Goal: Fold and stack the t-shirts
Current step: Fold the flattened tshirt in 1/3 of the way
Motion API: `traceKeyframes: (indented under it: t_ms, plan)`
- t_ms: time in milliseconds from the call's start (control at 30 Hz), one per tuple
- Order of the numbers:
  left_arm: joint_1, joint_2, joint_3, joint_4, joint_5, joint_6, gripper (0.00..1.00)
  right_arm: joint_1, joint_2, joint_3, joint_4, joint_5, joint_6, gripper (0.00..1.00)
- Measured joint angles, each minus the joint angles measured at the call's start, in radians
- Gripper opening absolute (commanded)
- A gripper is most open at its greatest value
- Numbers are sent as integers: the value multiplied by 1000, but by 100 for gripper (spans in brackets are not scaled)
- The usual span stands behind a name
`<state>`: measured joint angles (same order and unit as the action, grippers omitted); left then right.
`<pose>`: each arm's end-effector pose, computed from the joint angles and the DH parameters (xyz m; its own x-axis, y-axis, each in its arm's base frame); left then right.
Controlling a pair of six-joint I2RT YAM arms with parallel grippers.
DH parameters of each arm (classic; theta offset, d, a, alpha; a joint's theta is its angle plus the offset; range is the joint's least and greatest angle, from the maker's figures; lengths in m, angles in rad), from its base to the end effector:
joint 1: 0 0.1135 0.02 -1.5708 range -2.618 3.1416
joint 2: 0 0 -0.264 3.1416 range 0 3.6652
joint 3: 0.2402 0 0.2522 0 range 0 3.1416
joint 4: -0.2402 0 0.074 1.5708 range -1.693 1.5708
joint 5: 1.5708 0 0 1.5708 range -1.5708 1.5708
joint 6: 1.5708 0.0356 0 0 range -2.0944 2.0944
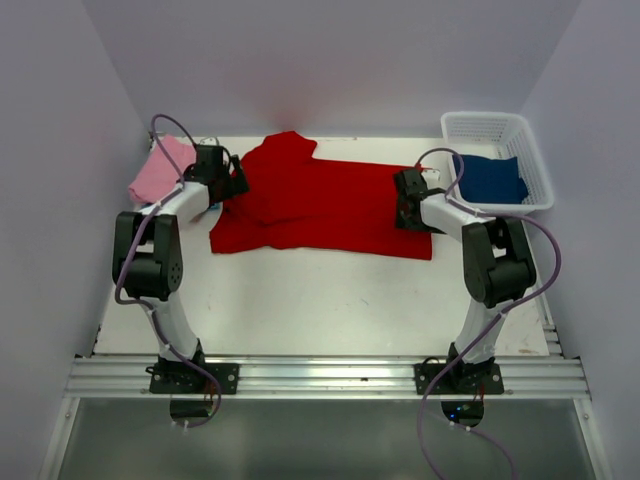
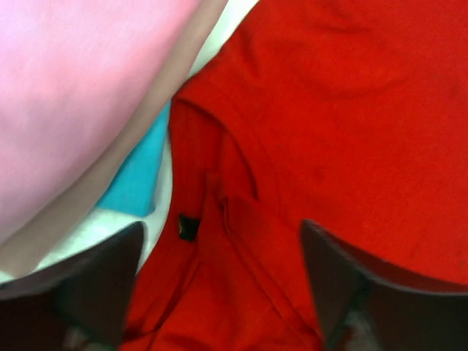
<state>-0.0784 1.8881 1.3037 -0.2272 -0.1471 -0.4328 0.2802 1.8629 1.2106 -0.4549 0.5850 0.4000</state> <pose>0.4141 -0.0273 0.2000 -0.6468 -0.3653 -0.6695 -0.3243 0.9262 -0.1922 0.3643 0.0844 0.1726 -0.7891 0.1108 -0.6042 0.3409 0.8972 -0.2808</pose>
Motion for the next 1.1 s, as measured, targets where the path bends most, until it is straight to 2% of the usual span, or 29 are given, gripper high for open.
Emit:
traceKeyframes:
  t_ms: [133,300,333,367,400,433,467,500,767,867,1100]
  plan:
    - [0,-27,-32,88,32,-9,100,0,-14,-7,13,-1,4,99]
    - [0,-175,-121,151,81,-14,100,0,-141,-51,31,-11,-2,99]
    - [0,-210,-134,158,92,-19,89,0,-171,-53,34,-16,-3,93]
    - [0,-240,-143,156,100,-26,78,0,-200,-55,40,-25,-9,83]
    - [0,-267,-156,159,112,-34,62,0,-220,-55,45,-32,-10,26]
    - [0,-290,-175,163,127,-42,22,0,-241,-56,52,-49,-17,0]
    - [0,-309,-202,166,145,-51,5,0,-255,-58,61,-65,-23,0]
    - [0,-323,-238,168,162,-59,0,0,-262,-62,67,-85,-21,0]
    - [0,-319,-563,165,250,-127,0,5,-174,-160,83,-268,10,0]
    - [0,-319,-582,183,260,-143,0,17,-128,-195,82,-315,23,0]
    - [0,-317,-582,210,261,-156,0,40,-121,-203,122,-320,30,0]
